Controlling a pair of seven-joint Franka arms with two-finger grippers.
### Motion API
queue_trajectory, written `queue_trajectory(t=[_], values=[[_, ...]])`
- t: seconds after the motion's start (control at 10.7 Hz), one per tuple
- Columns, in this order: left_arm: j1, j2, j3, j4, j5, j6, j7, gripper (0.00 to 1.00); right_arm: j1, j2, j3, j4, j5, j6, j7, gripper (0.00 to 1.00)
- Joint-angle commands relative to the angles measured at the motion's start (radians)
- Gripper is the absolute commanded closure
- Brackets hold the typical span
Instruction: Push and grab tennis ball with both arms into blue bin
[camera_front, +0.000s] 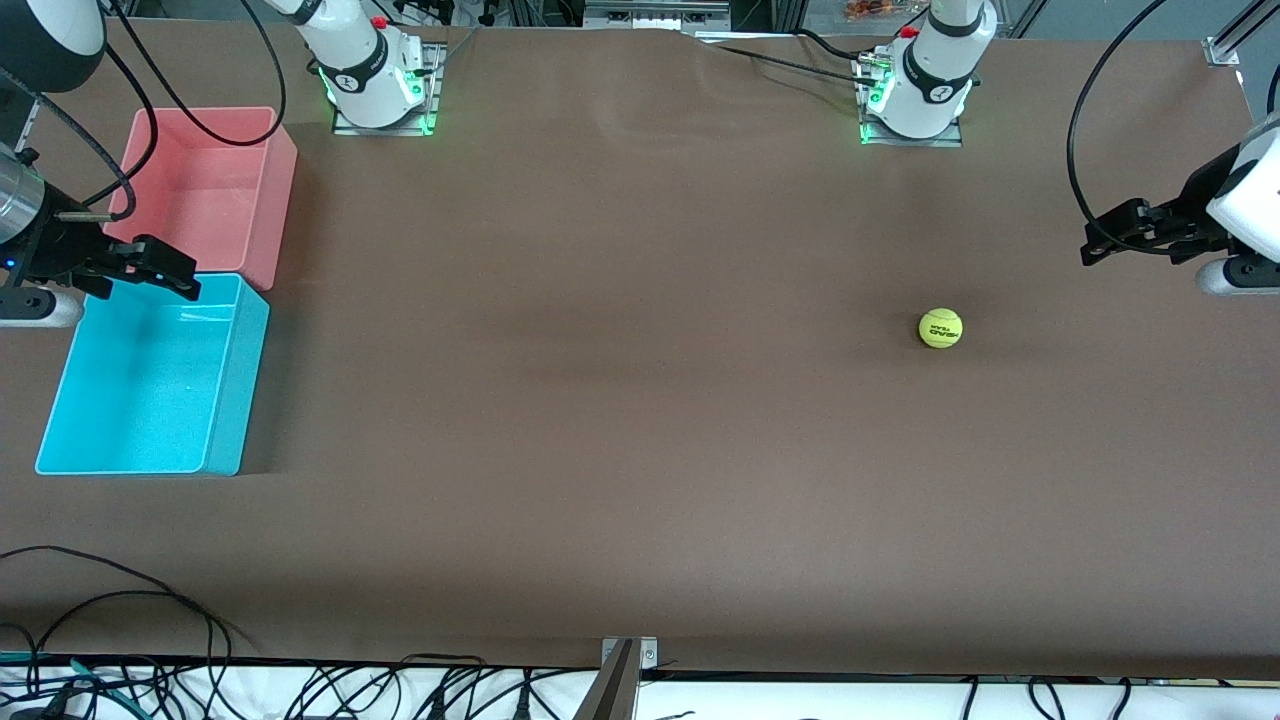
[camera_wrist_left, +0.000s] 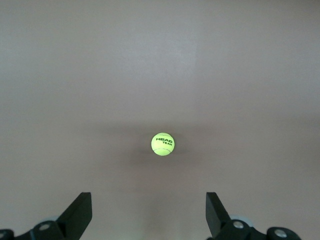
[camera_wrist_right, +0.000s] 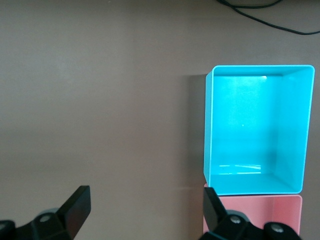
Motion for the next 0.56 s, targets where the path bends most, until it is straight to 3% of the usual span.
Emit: queue_trajectory(t=[0.0, 0.47], values=[[0.006, 0.007, 0.004, 0.015, -0.014, -0.009, 0.004, 0.0, -0.002, -0.001, 0.001, 0.002, 0.02, -0.004, 0.008, 0.0], [0.005, 0.007, 0.001, 0.015, -0.016, -0.009, 0.004, 0.0, -0.005, 0.001, 0.001, -0.001, 0.019, -0.006, 0.006, 0.0]])
